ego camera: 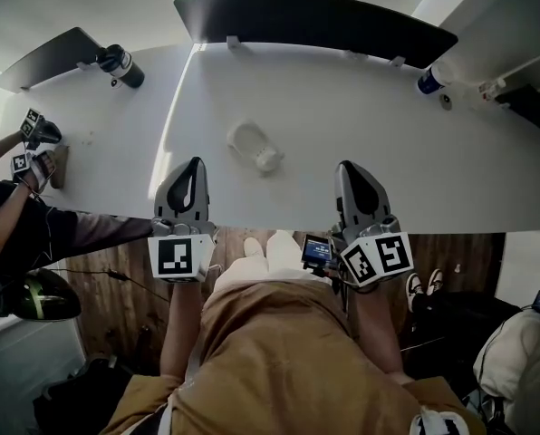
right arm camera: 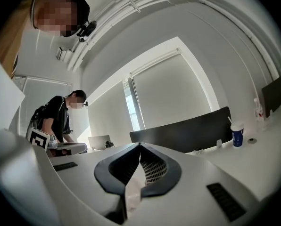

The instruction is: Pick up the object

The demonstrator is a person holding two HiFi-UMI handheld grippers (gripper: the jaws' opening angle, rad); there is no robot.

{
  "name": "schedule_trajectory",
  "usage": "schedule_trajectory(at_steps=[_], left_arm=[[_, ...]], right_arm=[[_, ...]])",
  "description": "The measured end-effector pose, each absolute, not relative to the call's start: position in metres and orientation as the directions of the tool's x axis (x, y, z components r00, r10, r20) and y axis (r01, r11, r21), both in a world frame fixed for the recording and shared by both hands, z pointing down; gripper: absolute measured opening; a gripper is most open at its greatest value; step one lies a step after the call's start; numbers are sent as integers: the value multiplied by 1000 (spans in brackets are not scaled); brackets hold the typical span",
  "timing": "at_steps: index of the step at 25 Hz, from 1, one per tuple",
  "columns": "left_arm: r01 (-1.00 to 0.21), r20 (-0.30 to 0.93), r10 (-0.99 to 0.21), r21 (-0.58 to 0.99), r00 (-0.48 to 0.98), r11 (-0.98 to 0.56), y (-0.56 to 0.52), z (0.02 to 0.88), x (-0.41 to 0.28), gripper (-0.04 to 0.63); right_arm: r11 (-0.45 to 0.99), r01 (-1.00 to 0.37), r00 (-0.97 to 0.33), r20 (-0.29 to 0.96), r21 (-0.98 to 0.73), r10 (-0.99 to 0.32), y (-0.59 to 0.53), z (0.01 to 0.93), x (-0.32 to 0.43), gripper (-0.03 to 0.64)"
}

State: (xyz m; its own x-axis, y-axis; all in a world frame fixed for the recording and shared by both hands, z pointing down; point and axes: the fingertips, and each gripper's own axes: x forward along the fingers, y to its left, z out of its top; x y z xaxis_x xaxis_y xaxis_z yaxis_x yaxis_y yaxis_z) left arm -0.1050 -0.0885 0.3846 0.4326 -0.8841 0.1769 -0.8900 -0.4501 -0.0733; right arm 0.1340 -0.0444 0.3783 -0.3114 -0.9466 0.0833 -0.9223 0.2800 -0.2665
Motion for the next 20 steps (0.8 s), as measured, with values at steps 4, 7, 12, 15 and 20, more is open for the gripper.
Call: schedule_trajectory(at_steps=[4, 7, 12, 15, 20], left_arm=[[-888, 185, -882, -79, 433, -452, -98, 386, -94, 3], [-887, 201, -879, -82, 433, -455, -103, 390, -89, 4], [-883, 213, -874, -83, 437, -462, -113, 397, -86, 3], [-879, 222, -866, -67, 448, -472, -122, 404, -86, 4], [-883, 236, -863, -37, 448, -468, -139, 417, -94, 3]], right_arm=[[287, -921, -321, 96, -264, -942, -59, 384, 142, 9], [320, -903, -366, 124, -286, -922, -70, 394, 141, 9], [370, -885, -433, 205, -283, -878, -81, 419, 124, 11], [371, -885, -443, 261, -282, -857, -91, 437, 116, 12], [439, -852, -521, 385, -285, -762, -107, 480, 91, 111]])
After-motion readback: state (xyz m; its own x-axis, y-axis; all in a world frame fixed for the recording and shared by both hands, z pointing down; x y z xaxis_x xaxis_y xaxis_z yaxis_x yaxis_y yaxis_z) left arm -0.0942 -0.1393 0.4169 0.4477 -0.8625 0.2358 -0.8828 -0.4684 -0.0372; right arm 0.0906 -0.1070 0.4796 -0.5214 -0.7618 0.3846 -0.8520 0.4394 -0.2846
